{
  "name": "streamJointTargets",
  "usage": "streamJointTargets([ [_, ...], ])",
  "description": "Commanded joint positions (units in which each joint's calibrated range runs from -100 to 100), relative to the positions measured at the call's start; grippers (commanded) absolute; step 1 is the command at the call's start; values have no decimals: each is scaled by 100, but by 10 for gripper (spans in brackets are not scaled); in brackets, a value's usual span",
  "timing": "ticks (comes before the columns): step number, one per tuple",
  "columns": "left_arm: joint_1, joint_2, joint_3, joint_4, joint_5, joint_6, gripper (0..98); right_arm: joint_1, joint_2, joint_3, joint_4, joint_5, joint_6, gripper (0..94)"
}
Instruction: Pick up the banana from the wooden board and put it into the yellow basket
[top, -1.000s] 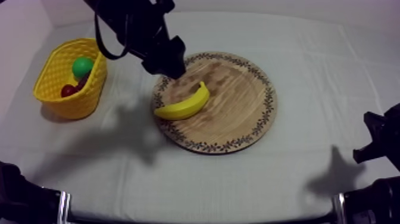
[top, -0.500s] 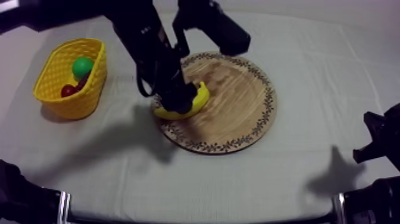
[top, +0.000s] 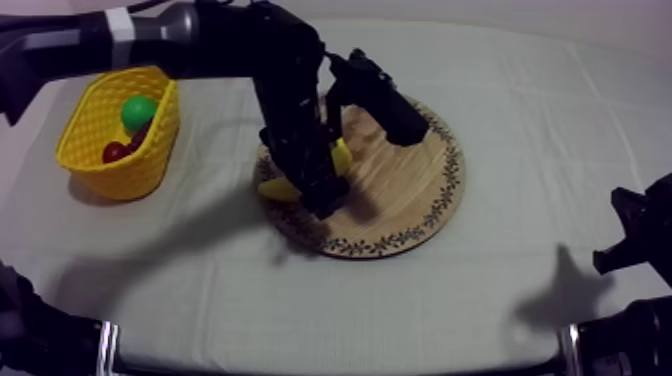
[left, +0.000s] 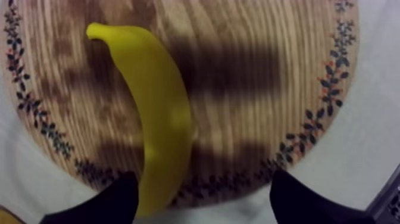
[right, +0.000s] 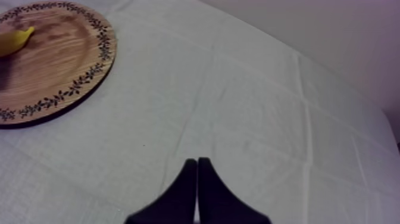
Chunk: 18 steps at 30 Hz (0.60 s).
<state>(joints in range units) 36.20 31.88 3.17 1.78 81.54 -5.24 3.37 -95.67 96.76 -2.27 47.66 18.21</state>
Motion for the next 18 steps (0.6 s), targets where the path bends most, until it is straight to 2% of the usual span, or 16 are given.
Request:
streamJointTargets([
  [1,-27,245,-130,16,18,-44,813,0,0,1,0,0,-2,3],
  [7,-119,748,-507,38,65,-179,804,0,0,1,0,0,-2,3],
  [11,-136,959,-675,41,66,-245,764,0,0,1,0,0,-2,3],
  [13,-143,1028,-774,47,48,-263,677,0,0,1,0,0,-2,3],
  [16,-162,1120,-896,73,-15,-207,420,0,0,1,0,0,-2,3],
  [18,-172,1169,-925,78,-12,-167,308,0,0,1,0,0,-2,3],
])
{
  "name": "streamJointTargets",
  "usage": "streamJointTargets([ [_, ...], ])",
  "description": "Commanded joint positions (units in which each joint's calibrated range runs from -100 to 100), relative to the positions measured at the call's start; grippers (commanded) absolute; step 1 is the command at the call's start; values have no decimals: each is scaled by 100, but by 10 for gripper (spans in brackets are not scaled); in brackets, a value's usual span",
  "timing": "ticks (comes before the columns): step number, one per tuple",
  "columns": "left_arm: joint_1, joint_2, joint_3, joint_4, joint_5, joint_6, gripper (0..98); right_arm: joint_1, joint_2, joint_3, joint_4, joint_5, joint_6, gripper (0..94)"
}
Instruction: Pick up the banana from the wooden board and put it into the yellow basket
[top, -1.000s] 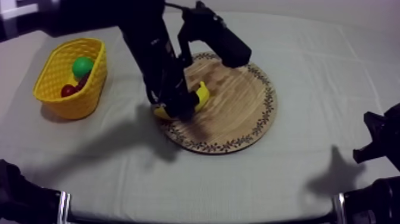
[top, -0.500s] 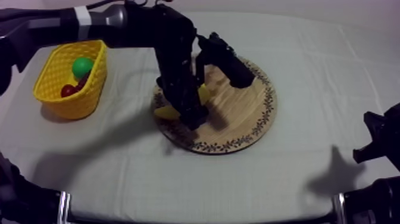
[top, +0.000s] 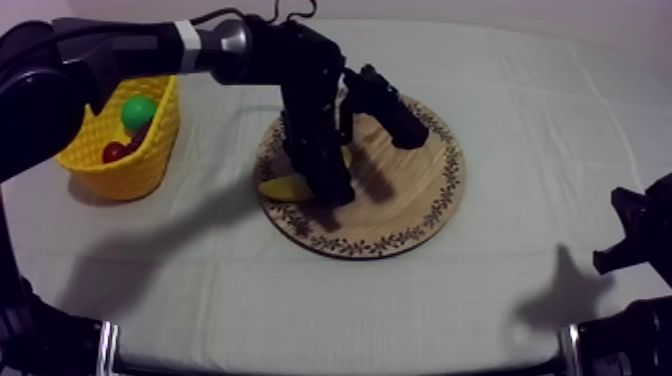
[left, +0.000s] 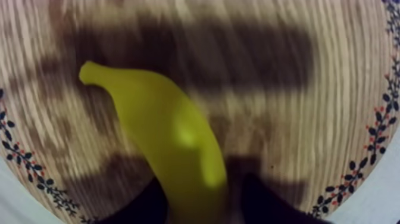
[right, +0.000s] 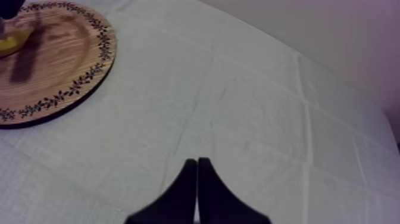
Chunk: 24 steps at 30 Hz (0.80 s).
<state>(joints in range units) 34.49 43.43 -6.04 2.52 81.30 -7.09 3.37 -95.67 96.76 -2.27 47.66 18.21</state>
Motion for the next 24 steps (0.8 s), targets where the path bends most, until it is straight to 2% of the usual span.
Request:
streamJointTargets([
  [1,-5,32,-6,6,16,28,274,0,0,1,0,0,-2,3],
  [6,-13,44,57,18,17,44,205,0,0,1,0,0,-2,3],
  [15,8,-570,76,24,96,123,191,0,0,1,0,0,-2,3],
  [24,38,-1752,-520,8,895,564,194,0,0,1,0,0,-2,3],
])
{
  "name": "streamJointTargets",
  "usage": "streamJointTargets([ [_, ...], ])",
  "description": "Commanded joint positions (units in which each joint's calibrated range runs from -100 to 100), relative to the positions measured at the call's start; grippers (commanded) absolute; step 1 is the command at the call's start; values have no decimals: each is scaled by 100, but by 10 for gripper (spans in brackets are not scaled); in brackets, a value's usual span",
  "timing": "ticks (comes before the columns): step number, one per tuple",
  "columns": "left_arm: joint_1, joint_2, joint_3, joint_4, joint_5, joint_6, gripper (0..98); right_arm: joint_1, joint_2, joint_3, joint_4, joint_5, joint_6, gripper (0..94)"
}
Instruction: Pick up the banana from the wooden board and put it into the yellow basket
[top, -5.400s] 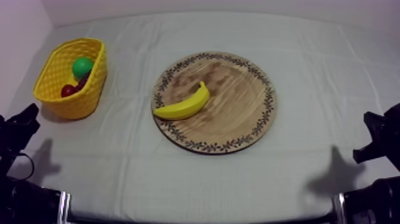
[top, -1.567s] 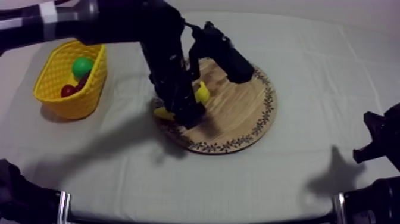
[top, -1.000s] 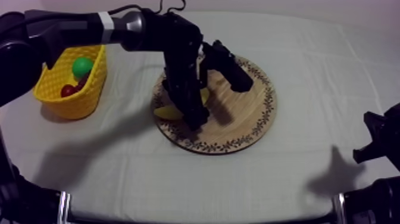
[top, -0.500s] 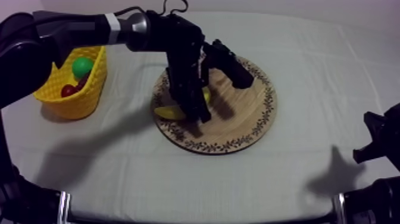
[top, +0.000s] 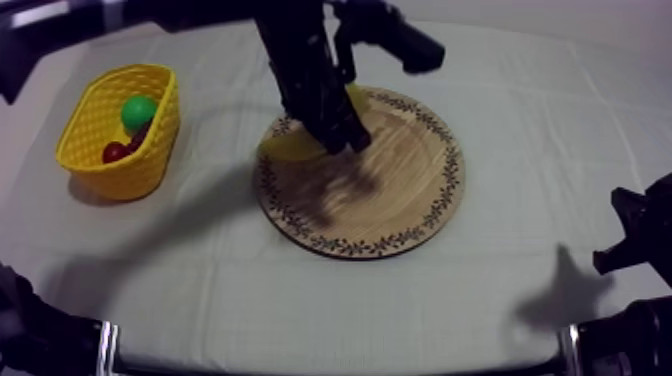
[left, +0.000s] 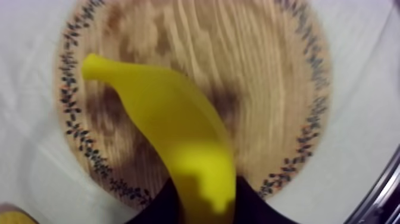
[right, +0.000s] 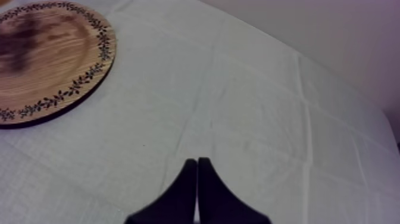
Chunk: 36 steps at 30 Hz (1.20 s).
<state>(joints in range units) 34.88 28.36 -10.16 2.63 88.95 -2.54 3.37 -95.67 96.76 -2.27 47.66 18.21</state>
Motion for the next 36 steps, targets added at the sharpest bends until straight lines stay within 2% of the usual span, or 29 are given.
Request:
streamJointTargets([
  [1,-3,-344,-176,-5,240,169,194,0,0,1,0,0,-2,3],
  [6,-55,-695,-351,10,736,502,194,0,0,1,0,0,-2,3],
  [10,-168,-861,-241,18,875,690,193,0,0,1,0,0,-2,3],
  [17,-711,-1112,156,57,915,930,190,0,0,1,0,0,-2,3],
  [24,-1552,-1317,563,150,918,948,187,0,0,1,0,0,-2,3],
  [36,-2782,-1675,1121,164,919,784,186,0,0,1,0,0,-2,3],
])
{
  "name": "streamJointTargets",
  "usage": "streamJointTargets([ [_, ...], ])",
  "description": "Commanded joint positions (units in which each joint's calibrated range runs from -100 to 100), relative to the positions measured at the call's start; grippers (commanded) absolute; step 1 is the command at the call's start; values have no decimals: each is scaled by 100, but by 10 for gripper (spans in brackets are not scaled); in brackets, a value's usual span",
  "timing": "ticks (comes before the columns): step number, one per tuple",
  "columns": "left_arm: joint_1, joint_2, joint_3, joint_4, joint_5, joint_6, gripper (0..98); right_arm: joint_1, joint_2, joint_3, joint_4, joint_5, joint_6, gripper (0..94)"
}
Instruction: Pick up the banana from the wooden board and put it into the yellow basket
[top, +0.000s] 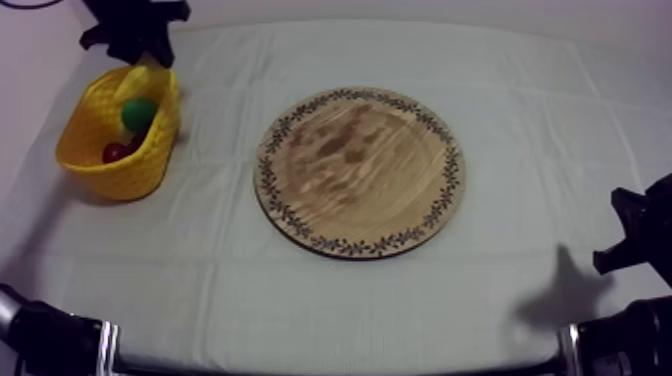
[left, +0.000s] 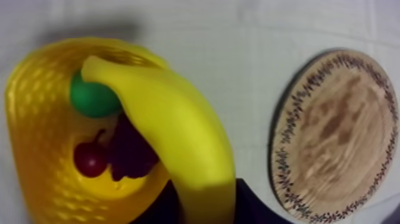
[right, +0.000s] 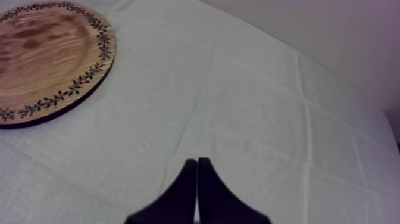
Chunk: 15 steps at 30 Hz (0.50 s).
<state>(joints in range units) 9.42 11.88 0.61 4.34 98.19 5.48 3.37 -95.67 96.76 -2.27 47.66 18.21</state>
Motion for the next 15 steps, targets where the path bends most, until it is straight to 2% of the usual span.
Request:
streamJointTargets([
  [1,-316,-56,92,-14,-5,-39,186,0,0,1,0,0,-2,3],
  [7,-676,-193,298,-81,1,-143,185,0,0,1,0,0,-2,3],
  [15,-860,-112,435,-127,-22,-244,188,0,0,1,0,0,-2,3],
])
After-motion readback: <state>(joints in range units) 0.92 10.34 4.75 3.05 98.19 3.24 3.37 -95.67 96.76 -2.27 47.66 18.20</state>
